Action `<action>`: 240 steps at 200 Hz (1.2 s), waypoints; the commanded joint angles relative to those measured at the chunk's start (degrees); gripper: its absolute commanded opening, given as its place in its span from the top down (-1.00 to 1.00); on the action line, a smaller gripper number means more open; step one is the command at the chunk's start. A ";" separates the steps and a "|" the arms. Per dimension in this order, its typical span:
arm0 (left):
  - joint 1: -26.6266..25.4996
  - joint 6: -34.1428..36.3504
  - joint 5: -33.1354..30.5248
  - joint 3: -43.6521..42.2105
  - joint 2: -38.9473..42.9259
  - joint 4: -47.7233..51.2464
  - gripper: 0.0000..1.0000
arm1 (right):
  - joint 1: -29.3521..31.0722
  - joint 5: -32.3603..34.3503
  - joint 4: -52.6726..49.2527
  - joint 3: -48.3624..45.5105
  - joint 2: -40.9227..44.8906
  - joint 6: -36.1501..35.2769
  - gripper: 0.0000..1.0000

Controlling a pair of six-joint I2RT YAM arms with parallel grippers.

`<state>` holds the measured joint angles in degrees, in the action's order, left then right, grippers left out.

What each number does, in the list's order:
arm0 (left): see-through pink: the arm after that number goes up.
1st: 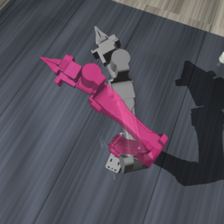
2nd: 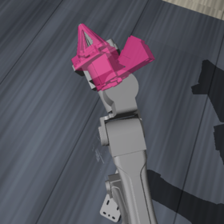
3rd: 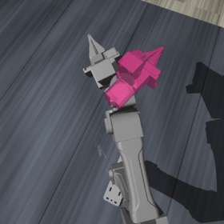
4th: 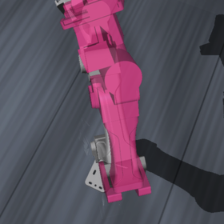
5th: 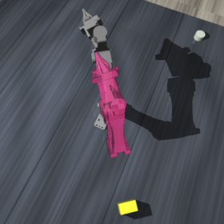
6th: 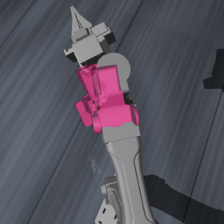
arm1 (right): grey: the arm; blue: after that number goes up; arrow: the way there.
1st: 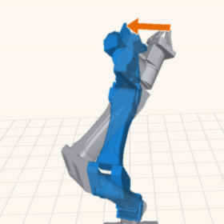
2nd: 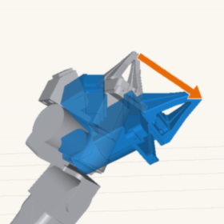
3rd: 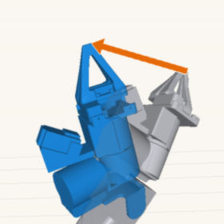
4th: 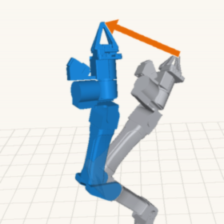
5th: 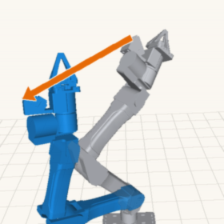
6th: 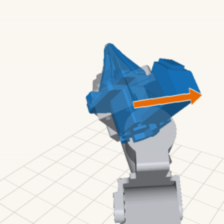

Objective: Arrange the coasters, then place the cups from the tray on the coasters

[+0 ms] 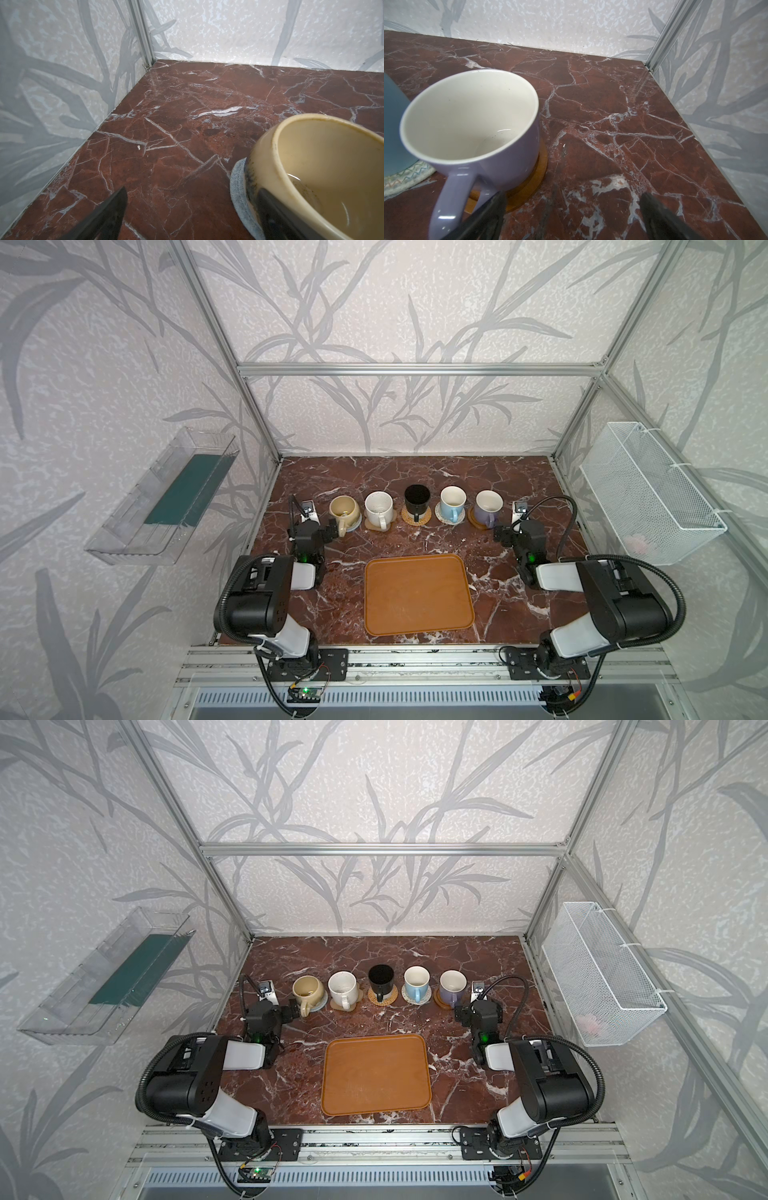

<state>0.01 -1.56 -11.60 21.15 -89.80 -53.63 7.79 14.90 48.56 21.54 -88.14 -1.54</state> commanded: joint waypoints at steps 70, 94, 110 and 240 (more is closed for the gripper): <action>0.88 -0.71 2.89 1.01 -0.20 0.50 -0.98 | -0.32 0.01 1.89 0.43 -0.02 0.46 -0.98; 0.91 -0.46 2.99 0.50 -0.12 -0.47 -0.98 | -0.32 0.05 1.89 0.43 -0.02 0.42 -0.98; 0.90 -0.48 2.98 0.54 -0.09 -0.44 -0.98 | -0.32 0.04 1.88 0.43 -0.02 0.46 -0.98; 0.88 -0.46 3.02 0.61 -0.07 -0.40 -0.98 | -0.26 -0.51 -3.21 2.01 3.02 0.36 -0.98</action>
<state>0.82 -2.11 -9.47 21.19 -89.80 -53.54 7.79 12.10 45.12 22.20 -81.91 -2.22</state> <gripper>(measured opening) 0.992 0.991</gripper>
